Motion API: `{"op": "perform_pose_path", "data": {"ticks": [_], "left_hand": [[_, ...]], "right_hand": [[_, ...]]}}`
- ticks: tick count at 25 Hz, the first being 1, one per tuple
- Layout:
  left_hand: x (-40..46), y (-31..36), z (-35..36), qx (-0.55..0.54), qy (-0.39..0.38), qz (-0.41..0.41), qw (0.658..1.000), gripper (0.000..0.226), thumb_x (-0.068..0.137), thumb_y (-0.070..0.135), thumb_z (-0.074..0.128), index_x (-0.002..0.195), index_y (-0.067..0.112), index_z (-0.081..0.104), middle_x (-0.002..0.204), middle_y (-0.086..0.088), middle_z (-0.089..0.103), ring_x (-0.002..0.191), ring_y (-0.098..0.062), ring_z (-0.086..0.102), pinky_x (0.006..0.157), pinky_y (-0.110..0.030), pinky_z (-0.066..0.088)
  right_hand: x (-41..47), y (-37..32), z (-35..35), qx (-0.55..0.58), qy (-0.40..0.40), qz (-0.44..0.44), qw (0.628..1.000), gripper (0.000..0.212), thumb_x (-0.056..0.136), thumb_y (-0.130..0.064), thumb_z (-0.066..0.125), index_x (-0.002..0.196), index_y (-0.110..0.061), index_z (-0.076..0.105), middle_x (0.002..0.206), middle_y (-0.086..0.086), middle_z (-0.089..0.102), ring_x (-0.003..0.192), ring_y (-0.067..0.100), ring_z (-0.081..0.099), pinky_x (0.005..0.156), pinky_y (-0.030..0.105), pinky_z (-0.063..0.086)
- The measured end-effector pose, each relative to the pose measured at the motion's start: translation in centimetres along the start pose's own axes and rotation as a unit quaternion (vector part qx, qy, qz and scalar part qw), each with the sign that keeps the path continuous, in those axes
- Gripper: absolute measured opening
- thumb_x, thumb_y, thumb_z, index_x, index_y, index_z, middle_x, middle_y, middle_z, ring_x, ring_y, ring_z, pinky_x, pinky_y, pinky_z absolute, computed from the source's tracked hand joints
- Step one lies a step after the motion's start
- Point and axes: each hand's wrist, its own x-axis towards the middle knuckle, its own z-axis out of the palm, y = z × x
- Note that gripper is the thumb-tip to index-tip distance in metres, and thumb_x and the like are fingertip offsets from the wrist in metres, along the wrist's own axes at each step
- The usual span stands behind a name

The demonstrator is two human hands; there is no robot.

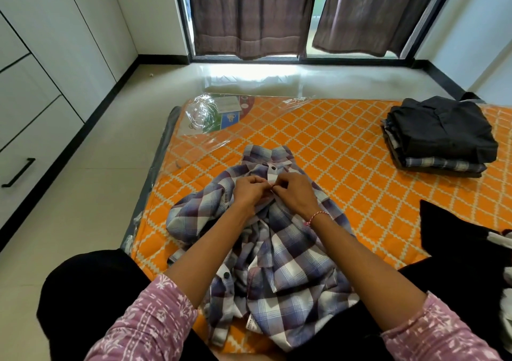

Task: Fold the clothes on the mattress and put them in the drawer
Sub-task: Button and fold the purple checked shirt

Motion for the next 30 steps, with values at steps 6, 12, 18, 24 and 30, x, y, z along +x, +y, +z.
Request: {"op": "perform_pose_path", "data": {"ticks": [6, 12, 18, 24, 30], "left_hand": [[0.4, 0.4, 0.5, 0.127, -0.005, 0.112, 0.986, 0.022, 0.096, 0.010, 0.050, 0.078, 0.006, 0.061, 0.072, -0.010, 0.055, 0.064, -0.015, 0.049, 0.060, -0.027, 0.039], [1.2, 0.1, -1.1, 0.059, -0.118, 0.131, 0.983, 0.016, 0.095, 0.005, 0.052, 0.080, 0.010, 0.057, 0.066, -0.005, 0.049, 0.046, -0.001, 0.045, 0.047, -0.014, 0.038], [1.3, 0.1, -2.5, 0.435, -0.064, 0.212, 0.873, 0.035, 0.079, 0.034, 0.071, 0.096, 0.007, 0.057, 0.089, -0.009, 0.061, 0.082, -0.026, 0.057, 0.068, -0.038, 0.045], [0.5, -1.0, -3.9, 0.554, 0.017, 0.190, 0.811, 0.029, 0.088, 0.029, 0.054, 0.113, 0.016, 0.053, 0.109, -0.014, 0.064, 0.102, -0.036, 0.059, 0.070, -0.037, 0.044], [-0.6, -2.9, -3.5, 0.546, -0.008, 0.197, 0.814, 0.037, 0.087, 0.044, 0.058, 0.110, 0.015, 0.053, 0.110, -0.005, 0.061, 0.103, -0.028, 0.057, 0.068, -0.034, 0.041]], "right_hand": [[1.0, 0.1, -0.7, 0.190, -0.010, 0.069, 0.979, 0.013, 0.085, -0.004, 0.060, 0.074, 0.002, 0.065, 0.071, 0.015, 0.063, 0.061, 0.018, 0.053, 0.058, 0.028, 0.045], [2.4, 0.7, -2.4, 0.423, -0.167, 0.208, 0.866, 0.021, 0.091, -0.003, 0.057, 0.071, -0.009, 0.060, 0.065, 0.008, 0.057, 0.052, 0.012, 0.047, 0.051, 0.022, 0.041], [6.1, -0.2, -3.4, 0.467, -0.052, 0.234, 0.851, 0.027, 0.092, -0.003, 0.055, 0.066, -0.009, 0.053, 0.060, 0.005, 0.049, 0.038, 0.009, 0.042, 0.038, 0.018, 0.034], [8.7, -0.5, -3.6, 0.330, 0.031, 0.169, 0.928, 0.014, 0.093, -0.018, 0.059, 0.089, -0.006, 0.063, 0.087, 0.013, 0.062, 0.063, 0.014, 0.061, 0.056, 0.026, 0.049], [1.9, 3.3, 0.4, 0.144, -0.013, 0.118, 0.982, 0.034, 0.085, -0.011, 0.063, 0.057, -0.007, 0.045, 0.054, 0.009, 0.041, 0.052, 0.020, 0.037, 0.053, 0.031, 0.027]]}}
